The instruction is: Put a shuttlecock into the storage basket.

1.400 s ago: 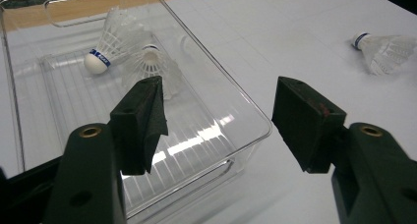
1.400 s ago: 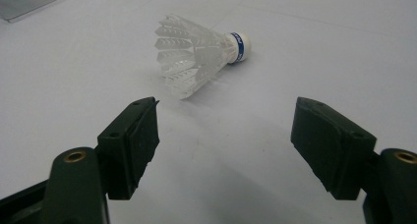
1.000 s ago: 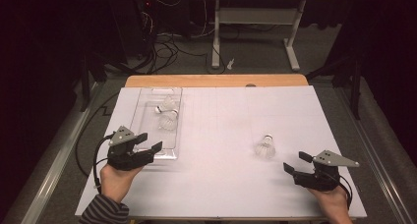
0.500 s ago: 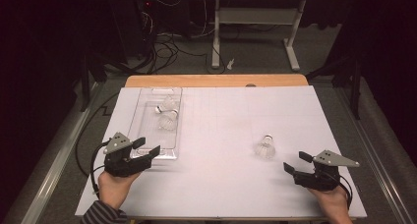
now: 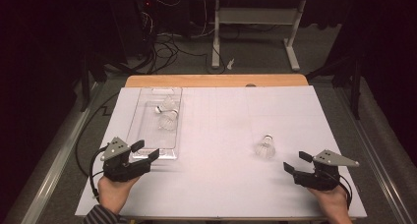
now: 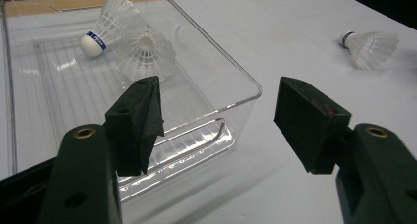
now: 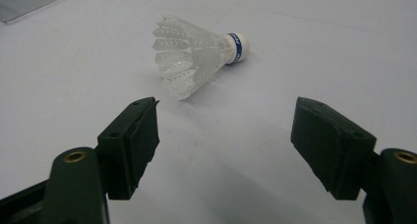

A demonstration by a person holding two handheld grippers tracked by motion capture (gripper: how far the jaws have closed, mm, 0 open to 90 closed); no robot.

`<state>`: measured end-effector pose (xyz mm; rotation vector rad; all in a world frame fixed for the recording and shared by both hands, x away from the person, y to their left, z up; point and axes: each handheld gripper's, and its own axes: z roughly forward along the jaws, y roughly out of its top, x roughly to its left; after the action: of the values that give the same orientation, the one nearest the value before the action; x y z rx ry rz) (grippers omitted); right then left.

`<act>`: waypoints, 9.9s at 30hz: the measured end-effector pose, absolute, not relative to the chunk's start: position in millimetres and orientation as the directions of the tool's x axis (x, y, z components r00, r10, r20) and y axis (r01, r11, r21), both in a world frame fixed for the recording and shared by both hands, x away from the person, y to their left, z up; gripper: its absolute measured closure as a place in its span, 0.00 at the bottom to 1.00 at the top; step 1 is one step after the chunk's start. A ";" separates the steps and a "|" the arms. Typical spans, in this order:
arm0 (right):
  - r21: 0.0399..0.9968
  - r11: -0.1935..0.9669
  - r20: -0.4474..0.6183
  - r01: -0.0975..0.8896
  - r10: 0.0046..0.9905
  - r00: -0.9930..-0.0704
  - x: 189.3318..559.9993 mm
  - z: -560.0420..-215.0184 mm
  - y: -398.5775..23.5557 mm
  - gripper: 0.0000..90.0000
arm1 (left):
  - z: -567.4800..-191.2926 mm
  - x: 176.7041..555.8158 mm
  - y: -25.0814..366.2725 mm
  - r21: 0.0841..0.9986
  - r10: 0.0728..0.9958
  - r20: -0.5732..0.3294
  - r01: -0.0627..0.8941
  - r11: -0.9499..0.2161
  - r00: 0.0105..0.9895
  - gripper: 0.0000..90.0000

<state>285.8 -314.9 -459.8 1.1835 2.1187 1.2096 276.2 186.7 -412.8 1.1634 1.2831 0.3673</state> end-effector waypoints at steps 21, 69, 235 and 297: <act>0.849 0.251 0.045 0.464 0.842 -0.538 285.6 -459.4 -315.4 0.30 | -427.4 268.8 176.9 0.833 0.772 -0.533 0.378 0.405 0.347 0.38; 0.850 0.249 0.048 0.465 0.842 -0.538 285.0 -459.6 -316.2 0.30 | -418.2 280.8 125.9 0.822 0.726 -0.541 0.450 0.350 0.423 0.40; 0.846 0.258 0.046 0.466 0.836 -0.547 285.6 -460.3 -315.7 0.30 | -428.9 364.4 -60.1 0.718 0.711 -0.473 0.695 -0.031 0.520 0.54; 0.845 0.260 0.047 0.466 0.833 -0.551 286.3 -460.7 -315.6 0.30 | -448.1 384.7 -103.1 0.661 0.725 -0.471 0.745 -0.088 0.503 0.66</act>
<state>286.3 -315.6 -460.7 1.1801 2.1272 1.2098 384.7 -103.1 -448.1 1.8192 1.2288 -0.0282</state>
